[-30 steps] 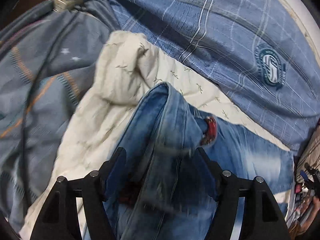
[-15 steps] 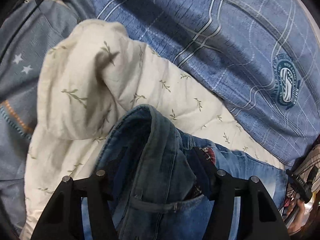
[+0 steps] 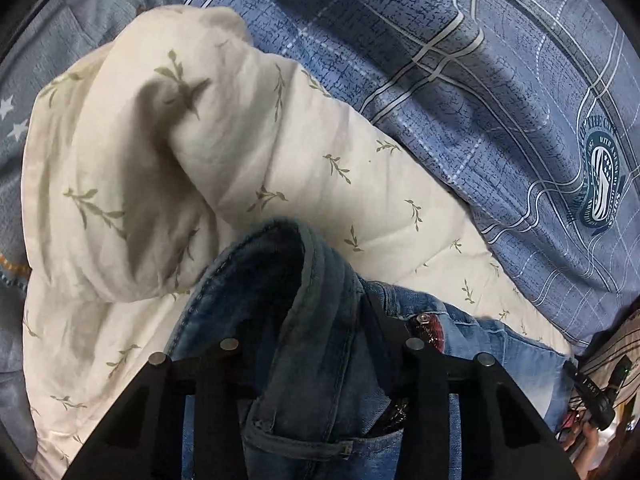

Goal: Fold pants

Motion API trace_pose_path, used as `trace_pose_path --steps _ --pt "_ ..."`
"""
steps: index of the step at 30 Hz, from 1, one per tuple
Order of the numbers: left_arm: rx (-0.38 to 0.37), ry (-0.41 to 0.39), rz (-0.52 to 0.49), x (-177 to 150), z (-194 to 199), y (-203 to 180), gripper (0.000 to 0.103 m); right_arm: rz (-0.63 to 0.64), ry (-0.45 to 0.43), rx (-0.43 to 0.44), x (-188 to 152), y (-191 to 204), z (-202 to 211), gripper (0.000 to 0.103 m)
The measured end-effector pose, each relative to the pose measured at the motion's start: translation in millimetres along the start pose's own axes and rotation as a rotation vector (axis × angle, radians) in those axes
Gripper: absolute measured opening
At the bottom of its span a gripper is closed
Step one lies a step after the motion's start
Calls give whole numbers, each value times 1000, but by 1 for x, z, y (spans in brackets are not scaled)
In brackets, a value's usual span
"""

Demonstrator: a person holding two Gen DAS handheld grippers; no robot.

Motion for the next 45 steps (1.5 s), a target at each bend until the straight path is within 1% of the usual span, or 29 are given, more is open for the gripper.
trace_pose_path --steps 1,2,3,4,5,7,11,16,17,19,21,23,27,30,34,37,38,39,41,42,43,44,45 --pt "1 4 -10 0 0 -1 19 9 -1 -6 0 2 -1 15" --pt "5 4 -20 -1 2 -3 18 7 0 -6 1 3 -2 15" --pt "17 -9 -28 -1 4 -5 16 3 -2 0 2 5 -3 12" --pt "21 -21 -40 -1 8 -7 14 8 -16 7 2 8 1 6" --pt "22 -38 -48 -3 14 -8 14 17 -32 2 3 11 5 3" --pt "11 -68 -47 -4 27 -7 13 16 -74 -1 3 14 20 2" --pt "-25 -140 -60 -15 70 -3 13 8 -145 37 0 19 57 2" --pt "-113 -203 -46 -42 131 15 13 -46 -239 129 -24 20 111 2" --pt "-139 -214 -40 -52 146 23 13 -52 -249 141 -30 19 119 2" --pt "-160 -226 -36 -70 163 33 13 -69 -277 173 -46 18 138 2" --pt "-186 -228 -32 -94 178 44 13 -78 -302 198 -71 17 163 2" --pt "-191 -230 -44 -118 187 51 13 -91 -319 227 -97 13 183 2" --pt "-209 -225 -48 -168 194 68 13 -129 -320 261 -157 -4 209 2" --pt "-219 -209 -42 -196 193 81 14 -156 -295 275 -204 -21 209 2" --pt "-223 -173 -20 -228 183 100 14 -197 -237 272 -265 -40 195 2" --pt "-221 -157 -11 -243 179 110 15 -228 -202 265 -293 -53 182 3" --pt "-220 -151 -4 -246 178 114 15 -231 -168 255 -301 -56 174 7" --pt "-223 -146 -1 -250 176 117 16 -235 -144 246 -306 -58 169 7" --pt "-207 -115 -12 -254 173 119 20 -259 -143 265 -311 -63 169 7" --pt "-199 -101 -7 -255 171 121 24 -270 -138 258 -312 -66 170 13" --pt "-191 -91 -7 -257 171 124 28 -274 -123 247 -312 -67 171 17" --pt "-167 -75 -8 -259 170 127 30 -278 -104 228 -312 -70 172 25" --pt "-153 -67 -3 -261 170 130 34 -281 -96 214 -313 -71 175 39"
Point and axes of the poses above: each gripper's, at about its wrist camera, not at the fingertips, and z roughly against the way its jaws point, y to its left, x to its top, the point moved 2 cm from there along -z, roughly the way its jaws point, and after that the axes turned 8 degrees about x, right-handed, at the moved point
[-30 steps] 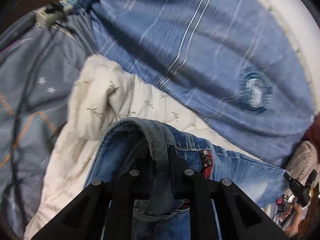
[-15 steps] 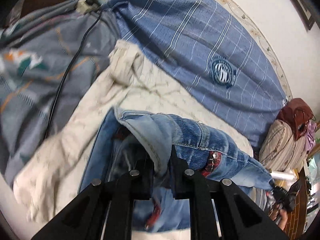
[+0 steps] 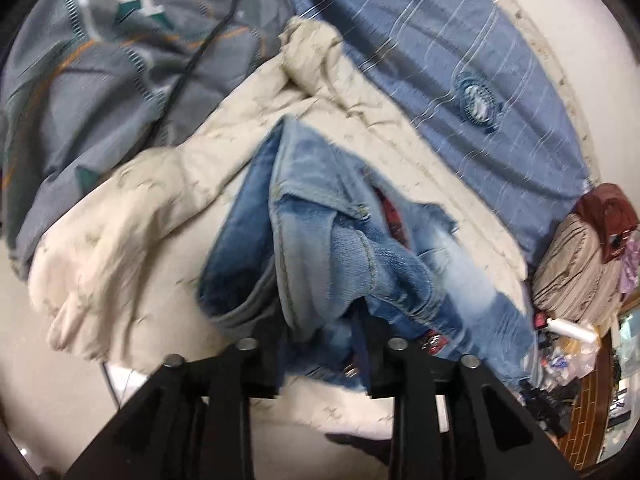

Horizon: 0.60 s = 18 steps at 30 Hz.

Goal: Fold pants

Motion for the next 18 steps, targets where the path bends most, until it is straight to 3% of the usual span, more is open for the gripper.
trace_pose_path --steps 1,2,3,7,11,13,15,17,18 --pt "14 3 11 -2 3 4 35 -3 -2 -18 -1 -1 4 49" --pt "29 0 12 -4 6 6 35 -7 -21 -41 -1 -2 12 65" --pt "74 -16 3 -6 12 8 35 -6 -42 -49 -2 -2 18 68" --pt "160 -130 -23 -5 48 4 36 -34 -97 -3 6 -1 43 68" --pt "128 -196 -151 -1 62 -43 40 -2 -83 99 38 22 36 68" --pt "128 -189 -246 -4 49 -69 41 8 -58 115 53 29 22 68" --pt "141 -124 -299 -10 20 -85 41 0 6 108 66 35 -4 68" --pt "199 -77 -339 -16 -11 -89 41 -38 74 92 74 31 -30 67" --pt "235 -60 -344 -18 -22 -86 41 -42 113 87 77 29 -42 58"
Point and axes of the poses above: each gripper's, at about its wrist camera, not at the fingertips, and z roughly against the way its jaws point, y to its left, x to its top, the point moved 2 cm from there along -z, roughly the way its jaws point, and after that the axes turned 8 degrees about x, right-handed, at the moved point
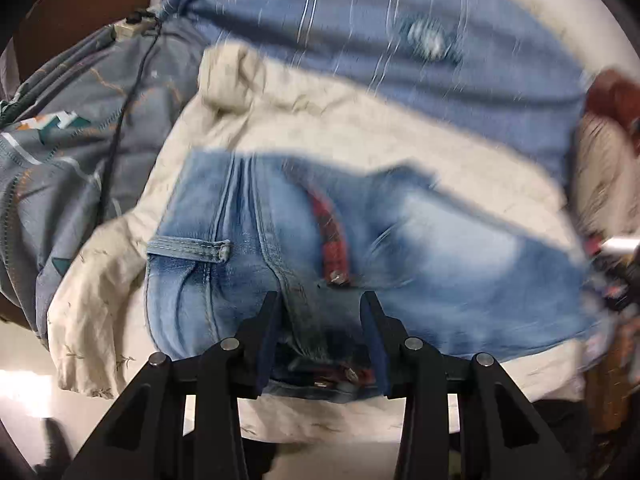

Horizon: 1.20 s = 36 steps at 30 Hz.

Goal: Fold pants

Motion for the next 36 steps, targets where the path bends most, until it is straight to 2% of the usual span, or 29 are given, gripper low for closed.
trace_pose_path --steps 1,2,3,4,6,10,11,13,14,16,18,20,22,25,26,27,29,33,35,36 --pt "15 20 -3 -3 -9 1 41 13 8 -5 1 2 -4 47" --pt "17 37 1 -6 -17 3 41 44 23 3 3 8 -7 16" --pt "8 43 17 -10 -22 7 42 69 46 12 3 14 -10 1" --pt "2 44 24 -12 -24 9 43 99 50 1 6 23 -11 1" --pt "-6 39 21 -14 -27 13 44 208 -3 -52 14 50 1 1" --pt "-13 24 15 -18 -27 15 44 293 -170 -77 26 87 43 2" --pt "-16 20 15 -18 -26 13 44 270 -170 -65 27 83 47 7" --pt "-22 18 15 -19 -27 13 44 231 -115 -100 28 65 40 47" --pt "-26 18 14 -18 -26 13 44 194 -80 -150 26 47 33 86" --pt "-35 19 14 -17 -27 14 44 147 -45 -179 23 27 24 88" --pt "-36 23 18 -17 -28 15 45 79 -20 -100 22 9 21 88" --pt "-30 22 17 -17 -28 14 45 80 -15 -107 24 6 16 87" --pt "-27 20 17 -16 -29 14 45 89 41 -106 24 5 1 79" --pt "-30 19 18 -17 -29 14 45 128 108 -126 23 9 -19 52" --pt "-32 19 18 -17 -29 15 45 154 133 -157 20 12 -26 26" --pt "-33 20 18 -17 -29 15 45 175 144 -164 18 17 -28 14" --pt "-35 19 17 -17 -30 16 45 239 143 -173 14 31 -25 13" --pt "-33 8 14 -18 -31 15 46 374 -40 -176 25 86 14 12" --pt "-34 5 17 -18 -30 16 46 417 -78 -156 27 107 26 12" --pt "-34 5 18 -18 -30 16 46 419 -95 -183 26 107 26 12"
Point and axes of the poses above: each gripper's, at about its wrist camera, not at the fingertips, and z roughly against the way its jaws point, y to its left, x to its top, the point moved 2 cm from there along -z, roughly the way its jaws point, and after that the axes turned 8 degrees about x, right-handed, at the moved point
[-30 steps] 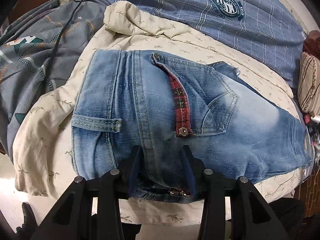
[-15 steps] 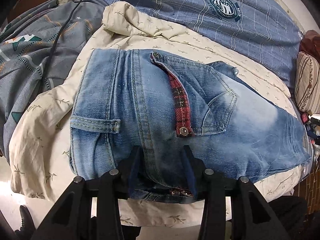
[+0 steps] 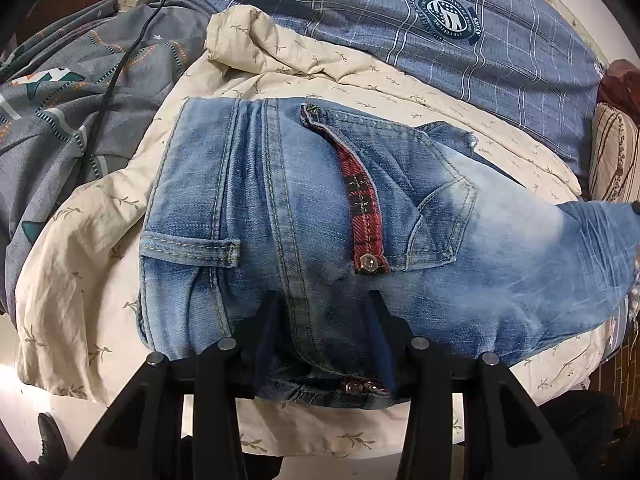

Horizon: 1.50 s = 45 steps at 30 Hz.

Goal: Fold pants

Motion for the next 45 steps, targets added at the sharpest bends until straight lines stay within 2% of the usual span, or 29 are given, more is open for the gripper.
trace_pose_path --steps 2,4,5,7,8,9,11,12,15,17,18,19,20,22,23,26,28,29,31,32,33,34,36,38,39,42,44,45 --pt "4 -2 -3 -1 0 -1 46 -21 34 -65 -11 -12 -20 16" --pt "10 -4 -8 -1 0 -2 46 -116 143 -82 -28 -38 -51 18" --pt "12 -5 -10 -2 0 -2 46 -153 197 -117 -43 -53 -67 23" --pt "15 -3 -8 -2 1 -3 46 -166 185 -128 -54 -61 -66 35" --pt "18 -4 -10 -2 3 -3 46 -198 134 -97 -58 -64 -52 57" --pt "22 -4 -15 -2 3 -4 46 -226 93 -84 -60 -67 -40 71" --pt "31 -2 -20 0 5 -5 46 -275 -12 -60 -63 -67 -5 71" --pt "35 -2 -18 0 5 -5 46 -283 -29 -18 -65 -64 6 71" --pt "46 -7 -23 0 5 -6 47 -296 -47 195 -78 -44 26 71" --pt "47 -10 -22 0 5 -6 47 -302 9 286 -101 -37 14 71" --pt "49 -9 -24 0 5 -6 47 -316 56 281 -112 -41 1 71" --pt "55 -7 -27 1 6 -7 47 -324 110 227 -124 -48 -15 71" --pt "60 -7 -29 2 7 -8 47 -326 172 112 -139 -63 -36 56" --pt "91 -41 -29 5 21 -12 47 -335 117 115 -138 -62 -31 56" --pt "93 -96 -44 8 35 -18 47 -324 93 107 -130 -53 -22 61" --pt "66 -164 -92 12 54 -38 48 -176 44 67 -97 -14 -9 65" --pt "7 -146 -137 12 50 -56 53 -116 51 130 -79 10 -15 69" --pt "8 -132 -149 10 44 -60 53 -79 75 189 -69 32 -25 69" --pt "62 -53 -175 4 15 -65 53 9 114 217 -59 61 -45 69" --pt "90 2 -184 0 -1 -63 53 95 132 188 -54 82 -60 69" --pt "110 8 -212 -4 -9 -64 54 143 147 166 -52 95 -71 69" --pt "125 -23 -240 -6 -5 -67 54 187 168 142 -51 101 -83 69" --pt "136 -25 -261 -5 0 -70 54 277 285 -45 -59 103 -128 67" --pt "129 -39 -255 0 10 -68 54 302 398 -196 -67 93 -169 67" --pt "120 -64 -245 2 17 -66 54 315 374 -199 -66 96 -168 68" --pt "90 -171 -196 11 36 -58 61 305 270 -132 -47 116 -147 69" --pt "103 -176 -178 15 29 -55 63 334 184 -84 -29 143 -132 69" --pt "124 -141 -165 13 17 -51 63 342 171 -24 -23 156 -130 69"
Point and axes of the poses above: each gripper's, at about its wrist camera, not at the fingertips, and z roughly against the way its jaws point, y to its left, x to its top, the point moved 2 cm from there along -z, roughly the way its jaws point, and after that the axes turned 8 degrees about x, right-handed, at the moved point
